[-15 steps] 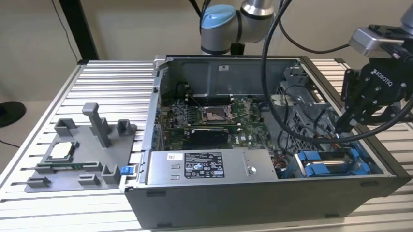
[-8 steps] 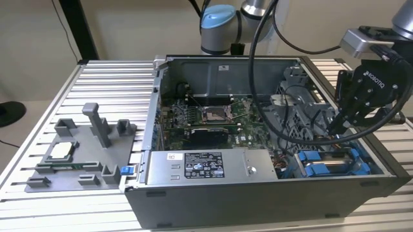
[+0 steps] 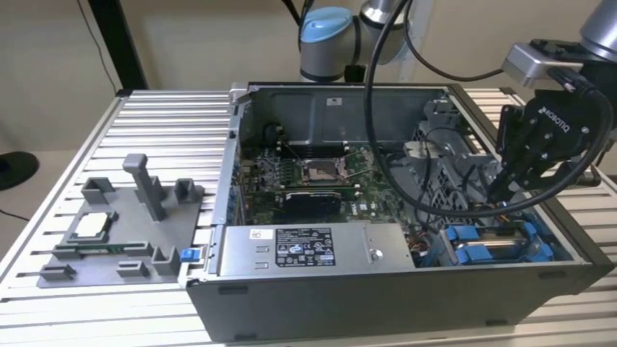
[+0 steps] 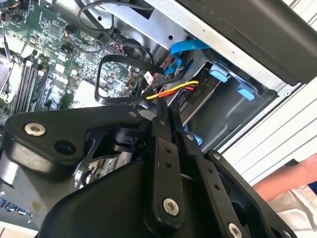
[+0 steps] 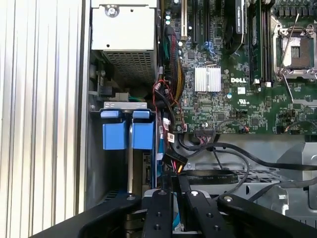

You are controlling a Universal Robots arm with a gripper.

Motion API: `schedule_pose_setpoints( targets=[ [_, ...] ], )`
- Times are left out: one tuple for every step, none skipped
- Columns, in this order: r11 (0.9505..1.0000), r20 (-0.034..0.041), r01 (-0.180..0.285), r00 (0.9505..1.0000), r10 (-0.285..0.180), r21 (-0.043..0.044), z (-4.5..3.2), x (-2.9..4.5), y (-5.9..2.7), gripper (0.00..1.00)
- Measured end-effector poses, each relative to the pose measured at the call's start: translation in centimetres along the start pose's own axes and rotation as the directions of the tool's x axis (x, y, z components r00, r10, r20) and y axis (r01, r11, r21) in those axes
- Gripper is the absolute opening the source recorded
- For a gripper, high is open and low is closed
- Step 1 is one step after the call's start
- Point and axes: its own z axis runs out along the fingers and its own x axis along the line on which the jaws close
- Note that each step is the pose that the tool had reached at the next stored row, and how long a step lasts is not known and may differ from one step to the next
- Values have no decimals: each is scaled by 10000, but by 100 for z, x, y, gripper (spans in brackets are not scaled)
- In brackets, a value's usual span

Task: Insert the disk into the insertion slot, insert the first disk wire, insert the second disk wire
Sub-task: 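Insert the second disk wire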

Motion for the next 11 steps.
schedule_pose_setpoints(
  targets=[
    [10000,1,0,10000,0,0,0,0,0,0],
    [10000,0,0,10000,0,0,0,0,0,0],
    [10000,0,0,10000,0,0,0,0,0,0],
    [10000,0,0,10000,0,0,0,0,1,0],
    [10000,0,0,10000,0,0,0,0,1,0],
    [10000,0,0,10000,0,0,0,0,1,0],
    [10000,0,0,10000,0,0,0,0,3,0],
    [10000,0,-2,10000,2,0,1,2,6,0],
    [10000,-1,-2,10000,2,0,1,6,10,0],
    [10000,-2,0,10000,0,0,1,16,14,0],
    [10000,0,0,10000,0,0,2,28,18,0]
  ],
)
